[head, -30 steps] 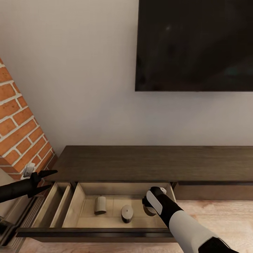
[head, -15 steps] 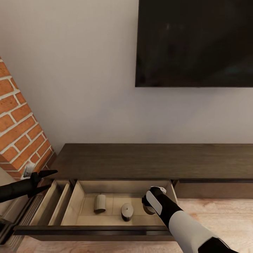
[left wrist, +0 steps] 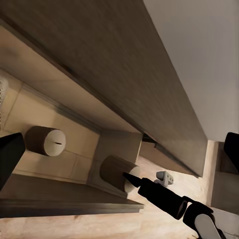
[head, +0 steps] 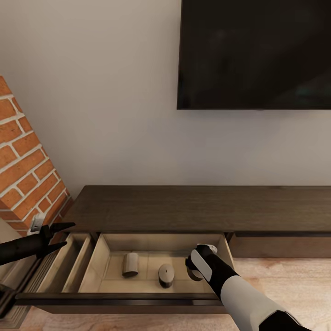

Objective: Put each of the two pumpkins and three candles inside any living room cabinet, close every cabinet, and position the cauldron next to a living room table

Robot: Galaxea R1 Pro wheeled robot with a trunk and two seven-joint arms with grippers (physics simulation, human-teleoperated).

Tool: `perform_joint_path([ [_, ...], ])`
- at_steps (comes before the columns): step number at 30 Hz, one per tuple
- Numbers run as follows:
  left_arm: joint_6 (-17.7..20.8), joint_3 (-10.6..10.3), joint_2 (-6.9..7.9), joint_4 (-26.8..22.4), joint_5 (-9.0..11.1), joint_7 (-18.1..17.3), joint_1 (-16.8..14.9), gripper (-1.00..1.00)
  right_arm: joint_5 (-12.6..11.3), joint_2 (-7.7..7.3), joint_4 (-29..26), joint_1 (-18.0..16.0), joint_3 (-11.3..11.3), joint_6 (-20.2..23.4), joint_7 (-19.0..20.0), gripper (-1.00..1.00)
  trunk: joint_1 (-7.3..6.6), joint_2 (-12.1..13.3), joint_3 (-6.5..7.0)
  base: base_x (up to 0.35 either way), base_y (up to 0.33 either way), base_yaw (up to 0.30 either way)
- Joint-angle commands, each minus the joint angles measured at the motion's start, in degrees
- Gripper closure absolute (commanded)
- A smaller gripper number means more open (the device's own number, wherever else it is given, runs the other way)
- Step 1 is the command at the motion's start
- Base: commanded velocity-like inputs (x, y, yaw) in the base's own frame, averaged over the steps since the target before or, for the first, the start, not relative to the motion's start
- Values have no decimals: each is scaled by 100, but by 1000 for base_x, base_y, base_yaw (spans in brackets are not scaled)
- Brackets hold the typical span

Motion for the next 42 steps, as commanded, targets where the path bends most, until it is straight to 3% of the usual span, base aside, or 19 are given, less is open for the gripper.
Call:
perform_joint_path([
  [1, 0, 0, 0, 0, 5, 0, -1, -100, 3, 0, -1, -1, 1, -2, 0, 100, 22, -42, -18, 0, 0, 0],
  [7, 0, 0, 0, 0, 11, 0, 7, -100, 6, 8, 115, -7, -6, -9, -5, 100, 154, -282, -126, 0, 0, 0],
  [11, 0, 0, 11, -5, 12, -95, 22, -100, 161, 13, 159, -9, -7, -58, -7, 100, 242, -443, -198, 0, 0, 0],
  [14, 0, 5, 52, -8, 3, -751, 122, -100, 395, 54, 176, -9, -14, -137, -8, 100, 308, -563, -252, 0, 0, 0],
  [16, 0, -1, 167, -8, -7, -1109, 183, -100, 446, 74, 180, -9, -16, -151, -8, 100, 308, -563, -252, 0, 0, 0],
  [20, 0, -8, 284, -3, -20, -1356, 250, -100, 476, 86, 183, -9, -16, -158, -8, 100, 308, -563, -252, 0, 0, 0],
  [34, 0, -9, 308, 0, -72, -1406, 272, -100, 486, 92, 184, -9, -16, -160, -8, 100, 308, -563, -252, 75, 0, 0],
  [42, 0, -9, 308, 0, -76, -1406, 272, -100, 486, 90, 184, -9, -16, -159, -2, 100, 484, -884, -395, 1, 0, 0],
])
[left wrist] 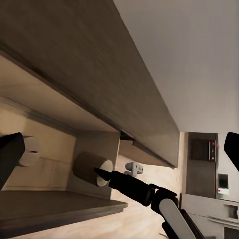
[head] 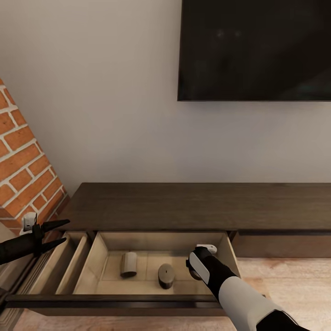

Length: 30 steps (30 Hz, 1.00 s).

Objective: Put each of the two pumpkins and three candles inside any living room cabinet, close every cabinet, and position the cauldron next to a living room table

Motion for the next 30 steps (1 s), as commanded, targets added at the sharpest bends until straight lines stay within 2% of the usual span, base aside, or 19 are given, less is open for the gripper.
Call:
perform_joint_path([
  [1, 0, 1, 0, 0, 4, 0, 0, -100, 6, 0, -1, -1, 1, 0, 0, 100, 22, -42, -18, 0, 0, 0],
  [18, 0, -1, -8, 0, -1, 0, 0, -100, 5, 7, 31, -2, 1, -1, -1, 100, 396, -723, -324, 0, 0, 0],
  [30, 0, 7, -2, 0, -3, 0, 0, -100, 6, 7, 35, -4, 1, -7, -1, 100, 396, -723, -324, 19, 0, 0],
])
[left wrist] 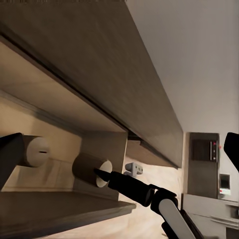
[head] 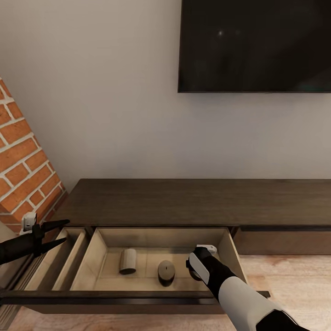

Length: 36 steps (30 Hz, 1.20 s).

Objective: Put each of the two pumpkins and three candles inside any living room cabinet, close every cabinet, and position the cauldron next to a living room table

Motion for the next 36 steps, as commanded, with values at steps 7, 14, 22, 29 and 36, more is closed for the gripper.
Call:
perform_joint_path([
  [7, 0, 1, 2, 0, 4, 0, 0, -100, 4, 1, 0, 2, 0, 3, 2, -100, 0, 0, 0, 58, 0, 0],
  [14, 0, 0, 2, 0, 7, -4, 0, -100, 6, -1, 0, -2, -3, 5, 3, -100, 0, 0, 0, 2, 0, 0],
  [22, 0, 1, 1, 0, 10, -4, 0, -100, 14, 0, -2, 1, -8, 7, 3, -100, -154, 281, 126, 0, 0, 0],
  [29, 0, -1, 3, 0, 17, 0, 0, -100, 1, -5, -47, 3, -18, 17, 61, -100, -307, 562, 251, -1, 0, 0],
  [36, 0, -12, 2, 0, 10, 0, 0, -100, -50, -8, -100, 3, -32, 25, 501, -100, -461, 842, 377, -138, 0, 0],
])
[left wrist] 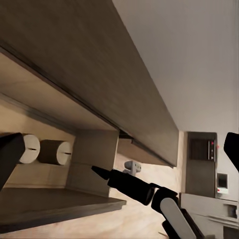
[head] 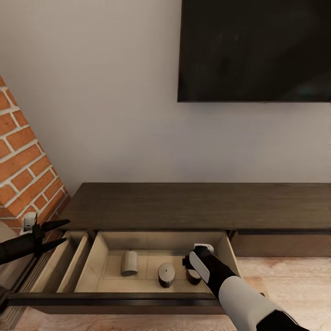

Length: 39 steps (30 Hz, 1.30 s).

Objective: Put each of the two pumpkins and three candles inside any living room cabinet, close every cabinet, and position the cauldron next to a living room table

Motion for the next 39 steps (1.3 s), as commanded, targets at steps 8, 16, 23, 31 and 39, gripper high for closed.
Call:
perform_joint_path([
  [8, 0, -4, 0, 0, -13, 3, 1, -100, 57, -17, -225, 9, 35, -17, 505, -100, -176, 322, 144, -21, 0, 0],
  [16, -5, -30, 0, 0, -15, 8, 1, -100, 61, -10, -242, 9, 29, -8, 526, -100, -352, 643, 288, -91, 0, 0],
  [23, -6, -48, 0, 0, -15, 22, 1, -100, 15, -6, -260, 9, -4, 20, 530, -100, -506, 924, 413, -34, 0, 0],
  [31, -6, -49, -4, 0, -15, 26, 1, -100, -4, -1, -261, 9, -4, 4, 528, -100, -681, 1245, 557, 0, 0, 0],
  [39, -6, -49, -6, 0, -16, 26, 1, -100, -6, 0, -261, 9, 3, -2, 526, -100, -857, 1566, 701, 0, 0, 0],
])
